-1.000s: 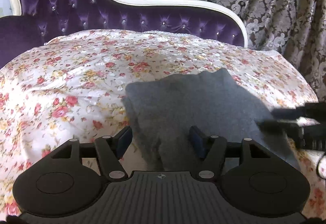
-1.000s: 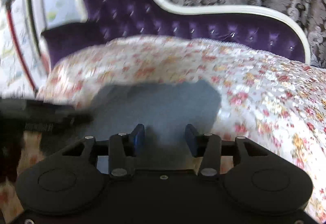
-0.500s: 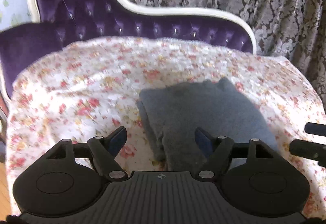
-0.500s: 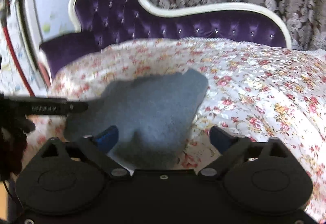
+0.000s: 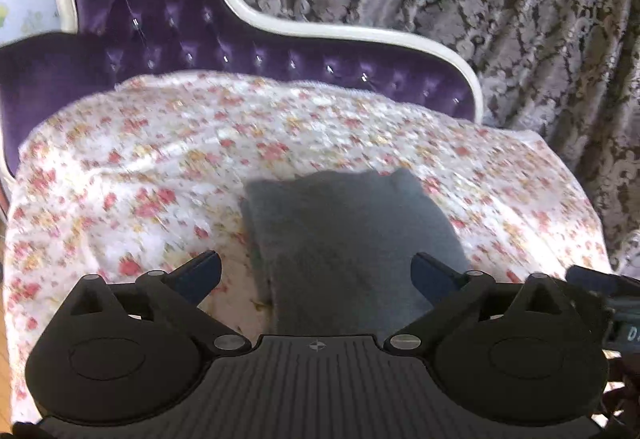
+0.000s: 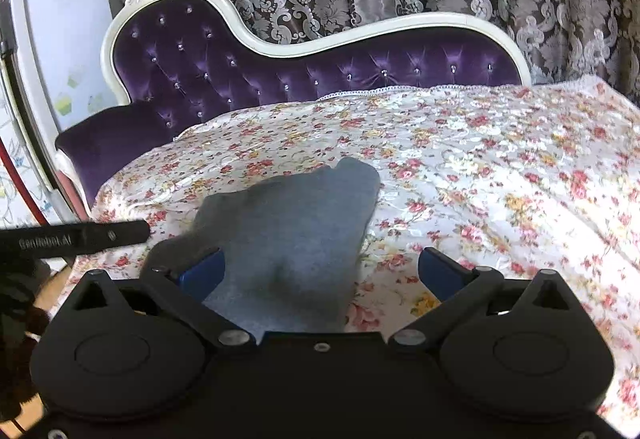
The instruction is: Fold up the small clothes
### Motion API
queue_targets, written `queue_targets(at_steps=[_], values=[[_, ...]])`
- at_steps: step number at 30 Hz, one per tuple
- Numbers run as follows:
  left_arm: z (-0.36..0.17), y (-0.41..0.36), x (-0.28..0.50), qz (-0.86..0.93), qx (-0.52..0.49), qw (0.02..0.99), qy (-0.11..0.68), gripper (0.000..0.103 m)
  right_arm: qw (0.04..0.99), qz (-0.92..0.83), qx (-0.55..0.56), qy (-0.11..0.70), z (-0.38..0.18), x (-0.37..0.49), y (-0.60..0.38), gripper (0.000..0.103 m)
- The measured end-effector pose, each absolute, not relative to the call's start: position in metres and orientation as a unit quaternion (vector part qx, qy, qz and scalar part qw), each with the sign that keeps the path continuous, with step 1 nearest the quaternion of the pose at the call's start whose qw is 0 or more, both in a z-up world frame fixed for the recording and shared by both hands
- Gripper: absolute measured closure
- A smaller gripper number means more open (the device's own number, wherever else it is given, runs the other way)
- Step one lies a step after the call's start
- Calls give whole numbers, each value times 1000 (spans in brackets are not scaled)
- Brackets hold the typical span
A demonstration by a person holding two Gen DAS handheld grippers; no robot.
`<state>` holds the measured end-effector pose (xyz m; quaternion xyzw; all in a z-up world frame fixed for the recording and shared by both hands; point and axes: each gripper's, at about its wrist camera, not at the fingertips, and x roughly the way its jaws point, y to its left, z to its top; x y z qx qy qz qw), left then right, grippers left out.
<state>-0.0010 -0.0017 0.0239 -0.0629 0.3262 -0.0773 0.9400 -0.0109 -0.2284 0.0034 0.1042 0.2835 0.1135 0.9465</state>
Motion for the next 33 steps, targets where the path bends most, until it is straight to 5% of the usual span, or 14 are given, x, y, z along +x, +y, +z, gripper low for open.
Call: queue_targets(at_steps=[33], values=[[33, -14, -27, 10, 12, 924, 383, 1, 929, 70, 93, 350, 12, -30, -215, 1]])
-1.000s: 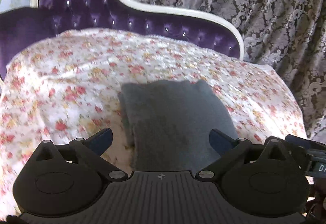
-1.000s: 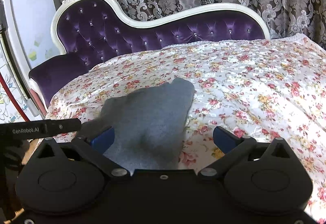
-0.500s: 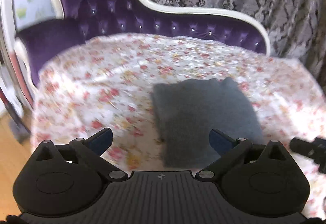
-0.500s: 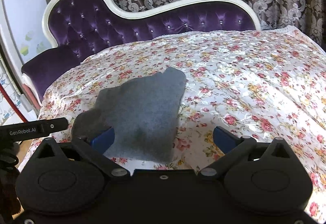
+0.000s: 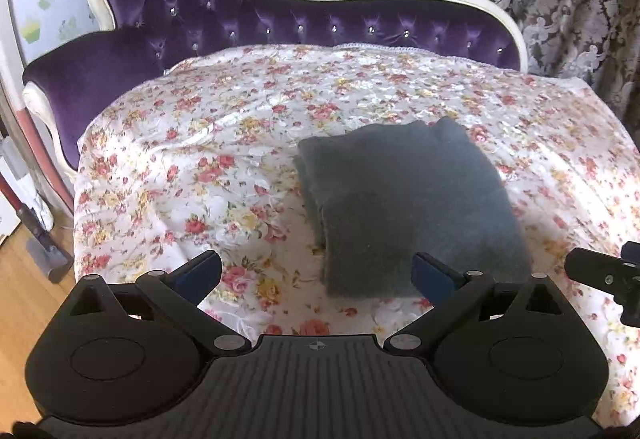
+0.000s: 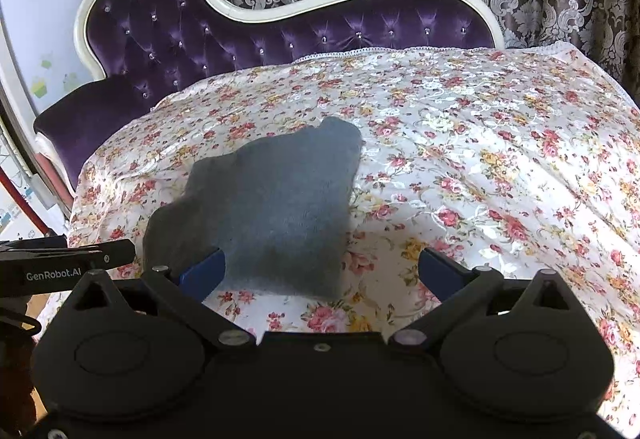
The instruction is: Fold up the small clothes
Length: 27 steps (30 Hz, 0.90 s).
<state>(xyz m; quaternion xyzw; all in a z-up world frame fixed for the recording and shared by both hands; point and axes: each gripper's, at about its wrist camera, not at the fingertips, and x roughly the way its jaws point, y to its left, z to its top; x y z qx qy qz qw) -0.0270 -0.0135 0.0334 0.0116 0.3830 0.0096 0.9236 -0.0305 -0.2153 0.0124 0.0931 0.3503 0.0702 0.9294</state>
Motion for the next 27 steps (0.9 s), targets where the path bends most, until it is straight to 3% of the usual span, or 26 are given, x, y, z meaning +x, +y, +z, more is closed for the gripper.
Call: queue_targets(at_steps=[27], values=[[14, -14, -33, 5, -7, 906, 422, 1, 920, 83, 107, 368, 10, -32, -206, 1]])
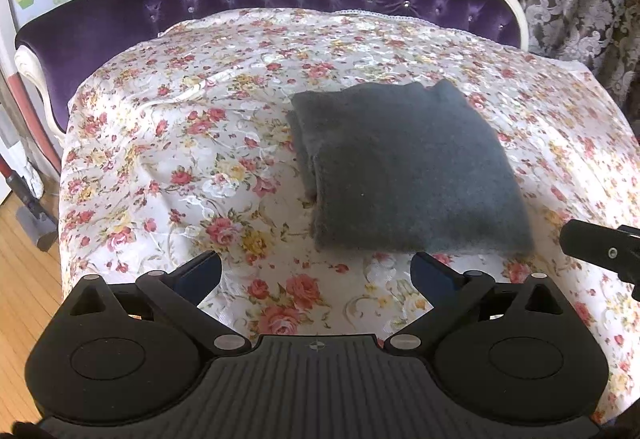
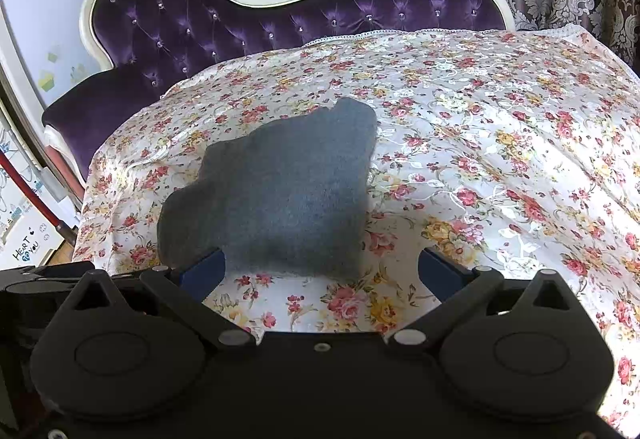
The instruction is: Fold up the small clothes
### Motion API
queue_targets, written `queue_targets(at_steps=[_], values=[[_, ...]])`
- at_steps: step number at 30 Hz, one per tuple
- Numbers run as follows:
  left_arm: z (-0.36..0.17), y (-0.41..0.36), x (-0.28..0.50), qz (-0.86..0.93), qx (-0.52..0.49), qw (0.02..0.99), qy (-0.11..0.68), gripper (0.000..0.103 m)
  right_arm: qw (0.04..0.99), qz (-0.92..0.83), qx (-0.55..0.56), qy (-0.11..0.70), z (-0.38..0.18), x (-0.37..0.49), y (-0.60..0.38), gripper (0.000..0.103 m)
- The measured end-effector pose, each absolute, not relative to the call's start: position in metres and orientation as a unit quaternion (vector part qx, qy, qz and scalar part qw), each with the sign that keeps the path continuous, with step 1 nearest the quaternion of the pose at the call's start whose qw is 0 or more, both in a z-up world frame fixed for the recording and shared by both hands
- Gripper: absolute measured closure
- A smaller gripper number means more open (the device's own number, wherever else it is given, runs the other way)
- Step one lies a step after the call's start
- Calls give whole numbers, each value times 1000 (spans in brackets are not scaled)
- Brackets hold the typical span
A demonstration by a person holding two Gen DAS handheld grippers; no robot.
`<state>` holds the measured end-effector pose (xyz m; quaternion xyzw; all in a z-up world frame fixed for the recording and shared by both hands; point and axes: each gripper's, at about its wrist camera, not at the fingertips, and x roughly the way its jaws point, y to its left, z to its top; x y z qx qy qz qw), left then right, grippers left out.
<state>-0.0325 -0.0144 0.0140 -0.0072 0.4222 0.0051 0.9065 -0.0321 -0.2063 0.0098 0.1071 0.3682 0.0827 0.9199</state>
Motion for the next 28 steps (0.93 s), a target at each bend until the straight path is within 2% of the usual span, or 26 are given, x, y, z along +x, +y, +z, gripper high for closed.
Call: queue_targets(at_steps=[28], values=[[14, -17, -30, -4, -7, 904, 428, 1, 916, 86, 109, 377, 8, -25, -205, 1]])
